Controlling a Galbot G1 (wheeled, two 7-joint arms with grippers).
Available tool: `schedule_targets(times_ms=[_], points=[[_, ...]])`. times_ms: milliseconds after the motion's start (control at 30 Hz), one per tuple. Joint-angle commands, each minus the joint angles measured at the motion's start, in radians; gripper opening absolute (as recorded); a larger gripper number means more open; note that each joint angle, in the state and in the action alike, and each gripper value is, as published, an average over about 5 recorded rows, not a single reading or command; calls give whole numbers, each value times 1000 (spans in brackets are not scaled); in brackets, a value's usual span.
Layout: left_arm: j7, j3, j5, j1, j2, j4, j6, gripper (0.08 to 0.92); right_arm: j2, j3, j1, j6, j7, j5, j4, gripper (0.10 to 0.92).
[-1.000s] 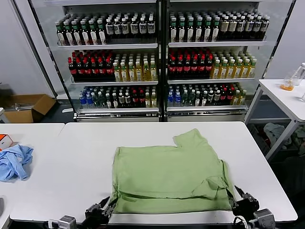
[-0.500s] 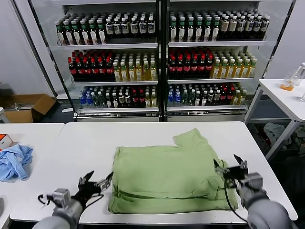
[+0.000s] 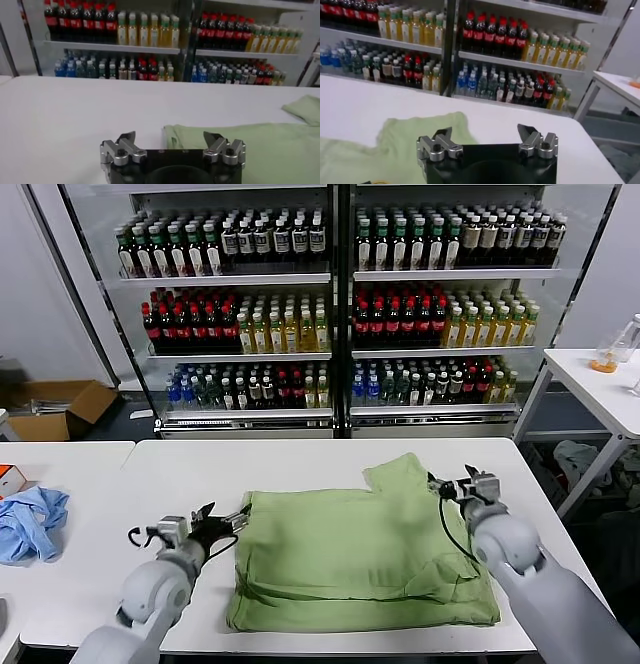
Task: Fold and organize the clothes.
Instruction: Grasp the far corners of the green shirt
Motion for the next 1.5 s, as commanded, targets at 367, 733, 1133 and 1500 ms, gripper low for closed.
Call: schedule_targets(times_ms=[367,733,1133,1500], points=[[-12,121,13,-208,-41,246,7,823,135,-148,224,-10,-50,14,-339,823],[-4,131,13,-189,-44,224,7,796,175,-148,231,-12,-73,80,-405,822],[22,131,9,-165,-38,208,4,464,172,-152,222,-13,-87,153,-404,526],[62,124,-31,-153,-33,202,2,159,162,-140,207,-9,-102,144,-349,205]])
